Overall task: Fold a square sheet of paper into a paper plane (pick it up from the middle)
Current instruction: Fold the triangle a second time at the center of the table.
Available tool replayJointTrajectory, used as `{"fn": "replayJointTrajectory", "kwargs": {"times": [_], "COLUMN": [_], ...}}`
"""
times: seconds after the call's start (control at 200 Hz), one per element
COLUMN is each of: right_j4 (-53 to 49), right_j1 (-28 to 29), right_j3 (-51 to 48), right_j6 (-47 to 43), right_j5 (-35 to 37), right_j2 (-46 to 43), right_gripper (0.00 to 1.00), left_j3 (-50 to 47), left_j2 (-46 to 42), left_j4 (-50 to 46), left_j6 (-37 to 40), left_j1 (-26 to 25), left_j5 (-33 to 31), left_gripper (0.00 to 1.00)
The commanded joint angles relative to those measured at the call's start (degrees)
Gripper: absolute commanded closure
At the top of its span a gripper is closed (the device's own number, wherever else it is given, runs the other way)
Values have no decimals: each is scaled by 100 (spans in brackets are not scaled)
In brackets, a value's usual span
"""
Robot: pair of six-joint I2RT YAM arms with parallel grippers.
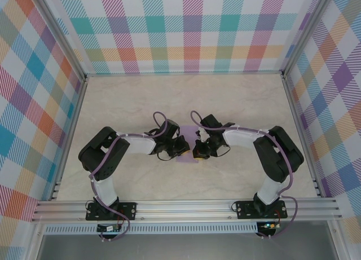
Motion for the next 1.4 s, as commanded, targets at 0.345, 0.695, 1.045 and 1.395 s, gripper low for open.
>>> {"fn": "replayJointTrajectory", "kwargs": {"times": [0.345, 0.695, 1.045, 1.395], "right_j4": [-64, -356, -93, 33], "right_j1": [49, 58, 49, -298], "right_j3": [-182, -97, 0, 495], "right_j6": [-24, -135, 261, 347], "right_j5": [-11, 188, 720, 797], "right_j2": [193, -197, -659, -5], "right_gripper": [96, 95, 74, 67], "left_j3": [-237, -207, -151, -145], "left_j2": [45, 59, 60, -8], "left_j4": [-933, -974, -945, -949], "left_j6": [31, 25, 14, 22], "left_j1": [-70, -70, -66, -69], "left_j5": [-251, -251, -207, -181], "left_gripper": [92, 92, 92, 92]}}
